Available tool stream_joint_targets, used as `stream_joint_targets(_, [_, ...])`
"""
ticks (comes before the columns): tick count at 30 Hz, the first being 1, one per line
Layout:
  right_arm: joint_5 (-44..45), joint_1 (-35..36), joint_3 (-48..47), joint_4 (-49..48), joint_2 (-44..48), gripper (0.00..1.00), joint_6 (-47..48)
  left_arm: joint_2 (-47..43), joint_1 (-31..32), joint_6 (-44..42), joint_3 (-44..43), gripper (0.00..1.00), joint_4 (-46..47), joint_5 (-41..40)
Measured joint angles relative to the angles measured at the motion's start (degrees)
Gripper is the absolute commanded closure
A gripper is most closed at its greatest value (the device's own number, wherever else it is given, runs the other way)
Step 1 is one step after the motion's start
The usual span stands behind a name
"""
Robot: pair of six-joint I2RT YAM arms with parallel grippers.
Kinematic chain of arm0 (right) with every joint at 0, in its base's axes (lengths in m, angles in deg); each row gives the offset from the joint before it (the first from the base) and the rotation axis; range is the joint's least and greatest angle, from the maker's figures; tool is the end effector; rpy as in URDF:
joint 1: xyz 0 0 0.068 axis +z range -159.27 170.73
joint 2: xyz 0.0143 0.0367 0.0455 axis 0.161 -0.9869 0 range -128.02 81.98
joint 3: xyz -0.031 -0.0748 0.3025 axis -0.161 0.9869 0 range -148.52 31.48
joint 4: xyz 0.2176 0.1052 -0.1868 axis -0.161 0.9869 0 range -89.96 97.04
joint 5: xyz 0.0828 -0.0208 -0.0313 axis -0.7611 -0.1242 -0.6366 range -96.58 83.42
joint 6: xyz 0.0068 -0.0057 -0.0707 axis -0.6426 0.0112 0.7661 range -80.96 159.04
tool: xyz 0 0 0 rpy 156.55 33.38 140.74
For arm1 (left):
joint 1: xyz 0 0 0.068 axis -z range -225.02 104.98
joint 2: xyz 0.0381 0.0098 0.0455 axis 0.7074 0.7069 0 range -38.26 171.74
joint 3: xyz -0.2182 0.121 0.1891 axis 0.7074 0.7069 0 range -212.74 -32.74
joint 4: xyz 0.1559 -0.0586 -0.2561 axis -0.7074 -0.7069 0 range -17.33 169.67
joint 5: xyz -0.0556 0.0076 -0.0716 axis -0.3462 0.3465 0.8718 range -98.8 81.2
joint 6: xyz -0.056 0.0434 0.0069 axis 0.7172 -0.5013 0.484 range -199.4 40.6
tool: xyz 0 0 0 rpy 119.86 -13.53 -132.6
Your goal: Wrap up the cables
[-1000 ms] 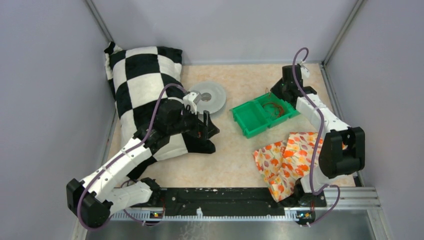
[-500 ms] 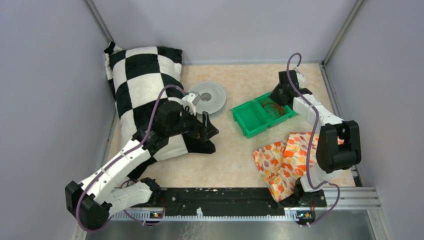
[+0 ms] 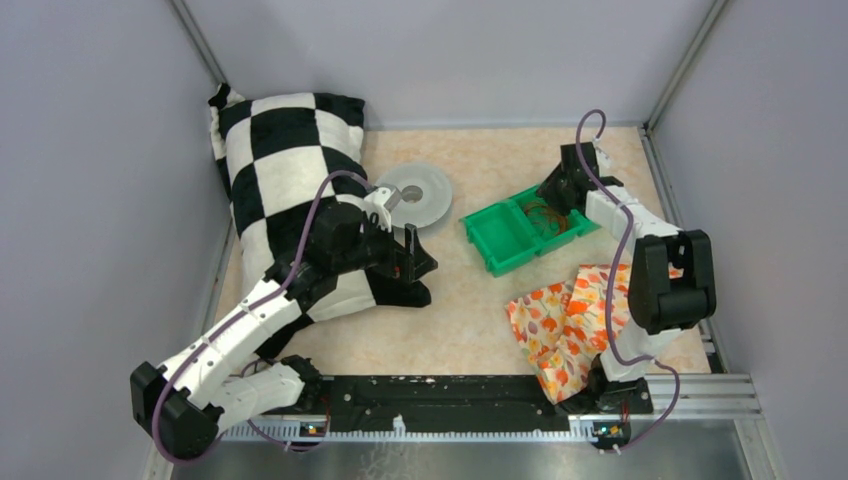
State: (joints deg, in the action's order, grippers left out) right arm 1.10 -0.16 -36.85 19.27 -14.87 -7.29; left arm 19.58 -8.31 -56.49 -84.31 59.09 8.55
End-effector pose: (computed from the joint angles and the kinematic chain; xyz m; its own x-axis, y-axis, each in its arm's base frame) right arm 0.4258 0.0603 0.2325 -0.5539 0.6372 -0.5359 0.4816 0.7703 0.4180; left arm 0.2058 -0.1752 0.3412 -0.6388 0.0127 -0.7693 0.5810 0.6634 -0.4715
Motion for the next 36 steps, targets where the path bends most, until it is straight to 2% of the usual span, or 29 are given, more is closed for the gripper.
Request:
stream_joint_targets(6, [-1.97, -0.26, 0.09, -3.58, -0.92, 0.52, -1.84, 0.02, 0.00, 0.09, 0.26, 0.02, 0.00, -0.04])
stream_joint_targets(14, [-3.58, -0.48, -1.11, -4.57, -7.08, 0.54, -2.84, 0.07, 0.00, 0.04, 0.24, 0.02, -0.44, -0.09])
stream_joint_targets(16, [-3.96, -0.59, -1.11, -4.46, -7.41, 0.64, -2.97, 0.13, 0.00, 0.04, 0.24, 0.01, -0.50, -0.09])
stream_joint_targets(19, [-4.33, -0.66, -1.16, -4.61, -7.41, 0.85, -3.10, 0.59, 0.00, 0.04, 0.24, 0.02, -0.46, -0.07])
stream_joint_targets(23, [-4.28, -0.68, -1.14, -4.68, -7.10, 1.00, -3.30, 1.57, 0.00, 0.04, 0.24, 0.02, -0.48, -0.04])
stream_joint_targets(29, [-3.67, -0.66, -0.61, -4.59, -1.95, 1.00, -1.84, 2.34, 0.00, 0.02, 0.24, 0.02, -0.24, 0.42])
stream_joint_targets(36, [-4.98, -0.66, 2.08, -4.09, 9.64, 1.00, 2.25, 3.65, 0.00, 0.04, 0.22, 0.02, 0.83, 0.79])
